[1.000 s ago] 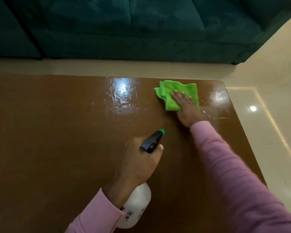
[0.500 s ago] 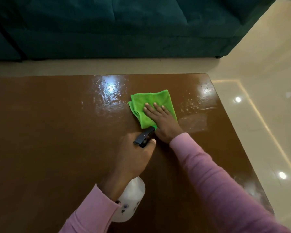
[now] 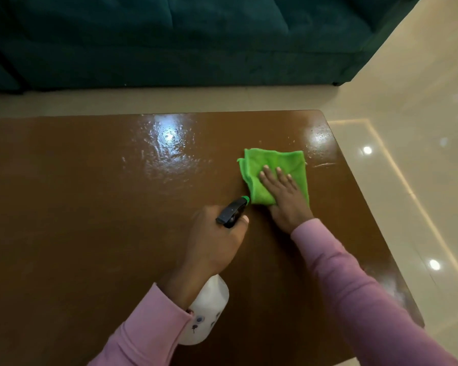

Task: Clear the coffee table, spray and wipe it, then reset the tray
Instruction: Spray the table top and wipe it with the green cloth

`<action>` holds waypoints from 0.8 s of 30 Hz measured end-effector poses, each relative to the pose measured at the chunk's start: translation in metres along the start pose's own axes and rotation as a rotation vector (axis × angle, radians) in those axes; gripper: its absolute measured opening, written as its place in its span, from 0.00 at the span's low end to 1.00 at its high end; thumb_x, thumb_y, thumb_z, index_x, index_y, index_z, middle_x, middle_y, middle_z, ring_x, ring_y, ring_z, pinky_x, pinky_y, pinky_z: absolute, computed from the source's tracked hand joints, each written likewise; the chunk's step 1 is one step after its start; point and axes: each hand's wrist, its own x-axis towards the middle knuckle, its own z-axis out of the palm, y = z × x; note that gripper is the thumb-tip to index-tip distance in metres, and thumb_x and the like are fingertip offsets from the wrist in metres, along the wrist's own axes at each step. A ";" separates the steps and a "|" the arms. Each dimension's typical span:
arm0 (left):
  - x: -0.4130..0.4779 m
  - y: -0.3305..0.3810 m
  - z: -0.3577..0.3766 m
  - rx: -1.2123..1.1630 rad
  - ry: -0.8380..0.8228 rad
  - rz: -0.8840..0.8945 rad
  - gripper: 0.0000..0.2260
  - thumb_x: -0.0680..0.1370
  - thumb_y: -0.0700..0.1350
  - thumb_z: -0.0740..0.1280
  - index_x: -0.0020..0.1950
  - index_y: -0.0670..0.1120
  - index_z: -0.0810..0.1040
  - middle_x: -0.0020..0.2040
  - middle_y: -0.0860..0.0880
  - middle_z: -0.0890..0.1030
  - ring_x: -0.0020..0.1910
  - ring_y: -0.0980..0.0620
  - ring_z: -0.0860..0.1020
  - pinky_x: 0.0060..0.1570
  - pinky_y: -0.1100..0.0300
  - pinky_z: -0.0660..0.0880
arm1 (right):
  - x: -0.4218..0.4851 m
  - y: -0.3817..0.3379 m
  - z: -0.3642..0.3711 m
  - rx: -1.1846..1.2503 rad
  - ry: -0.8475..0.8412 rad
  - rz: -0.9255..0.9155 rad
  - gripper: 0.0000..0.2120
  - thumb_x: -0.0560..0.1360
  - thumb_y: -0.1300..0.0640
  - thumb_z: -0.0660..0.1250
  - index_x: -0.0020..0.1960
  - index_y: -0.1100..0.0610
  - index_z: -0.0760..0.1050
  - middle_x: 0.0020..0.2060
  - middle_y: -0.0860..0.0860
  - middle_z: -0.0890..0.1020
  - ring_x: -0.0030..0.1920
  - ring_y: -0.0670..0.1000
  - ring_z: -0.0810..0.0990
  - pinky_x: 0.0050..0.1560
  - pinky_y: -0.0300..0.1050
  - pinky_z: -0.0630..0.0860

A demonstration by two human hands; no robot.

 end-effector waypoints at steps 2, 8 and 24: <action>0.002 0.001 0.002 0.011 -0.011 -0.006 0.14 0.76 0.47 0.69 0.39 0.35 0.77 0.31 0.35 0.77 0.31 0.34 0.77 0.33 0.40 0.75 | -0.021 -0.006 0.003 -0.027 -0.040 -0.126 0.41 0.63 0.52 0.44 0.78 0.52 0.50 0.76 0.46 0.48 0.76 0.49 0.43 0.75 0.47 0.39; 0.002 -0.003 0.001 0.012 -0.072 -0.033 0.13 0.78 0.47 0.68 0.42 0.38 0.79 0.31 0.36 0.77 0.29 0.35 0.75 0.33 0.41 0.76 | -0.051 0.099 -0.019 0.059 0.026 0.193 0.41 0.67 0.71 0.59 0.76 0.52 0.50 0.76 0.50 0.51 0.77 0.57 0.48 0.76 0.49 0.42; 0.000 -0.005 -0.003 0.018 -0.099 0.041 0.13 0.78 0.48 0.67 0.38 0.40 0.79 0.26 0.41 0.73 0.28 0.38 0.76 0.29 0.46 0.75 | -0.099 0.069 -0.007 0.073 0.035 0.205 0.38 0.67 0.67 0.53 0.75 0.51 0.49 0.76 0.48 0.53 0.77 0.55 0.48 0.75 0.45 0.39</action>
